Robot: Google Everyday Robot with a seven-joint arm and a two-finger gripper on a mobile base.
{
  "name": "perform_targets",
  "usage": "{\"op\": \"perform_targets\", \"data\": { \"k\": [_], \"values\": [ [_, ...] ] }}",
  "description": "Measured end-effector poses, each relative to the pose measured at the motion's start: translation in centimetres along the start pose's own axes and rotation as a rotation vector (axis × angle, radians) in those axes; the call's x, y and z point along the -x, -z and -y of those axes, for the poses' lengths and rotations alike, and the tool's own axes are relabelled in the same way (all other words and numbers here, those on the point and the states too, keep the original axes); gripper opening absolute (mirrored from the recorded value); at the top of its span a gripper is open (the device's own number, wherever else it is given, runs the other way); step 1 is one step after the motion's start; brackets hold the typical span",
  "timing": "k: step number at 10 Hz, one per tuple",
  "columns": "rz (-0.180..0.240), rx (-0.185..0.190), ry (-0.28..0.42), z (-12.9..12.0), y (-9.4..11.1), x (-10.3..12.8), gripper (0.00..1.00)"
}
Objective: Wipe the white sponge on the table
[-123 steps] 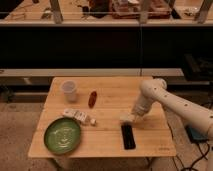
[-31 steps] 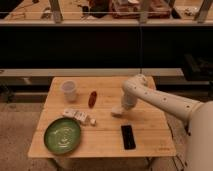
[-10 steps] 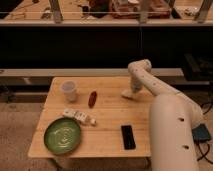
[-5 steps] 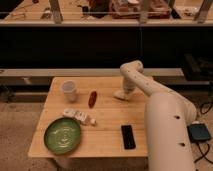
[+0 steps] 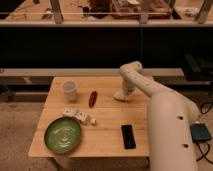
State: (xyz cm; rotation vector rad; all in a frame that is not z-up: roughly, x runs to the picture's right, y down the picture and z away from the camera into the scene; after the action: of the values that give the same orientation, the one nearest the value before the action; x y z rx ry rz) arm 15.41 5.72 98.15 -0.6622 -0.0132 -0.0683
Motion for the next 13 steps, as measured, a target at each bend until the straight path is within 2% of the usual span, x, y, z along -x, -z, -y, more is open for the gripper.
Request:
{"op": "perform_targets", "data": {
  "k": [1, 4, 6, 8, 10, 12, 13],
  "values": [
    [-0.007, -0.009, 0.013, -0.1, 0.1, 0.1, 0.03],
    [-0.011, -0.005, 0.019, -0.5, 0.1, 0.4, 0.03],
    [-0.034, 0.000, 0.072, -2.4, 0.6, 1.6, 0.03],
    [-0.056, 0.016, 0.139, -6.8, 1.7, 4.5, 0.03],
    [-0.083, 0.035, 0.178, -11.0, 3.0, 6.1, 0.03],
    [-0.123, 0.056, 0.234, -15.8, 4.0, 8.6, 0.03],
    [-0.143, 0.061, 0.244, -17.1, 4.1, 8.7, 0.03]
  ]
}}
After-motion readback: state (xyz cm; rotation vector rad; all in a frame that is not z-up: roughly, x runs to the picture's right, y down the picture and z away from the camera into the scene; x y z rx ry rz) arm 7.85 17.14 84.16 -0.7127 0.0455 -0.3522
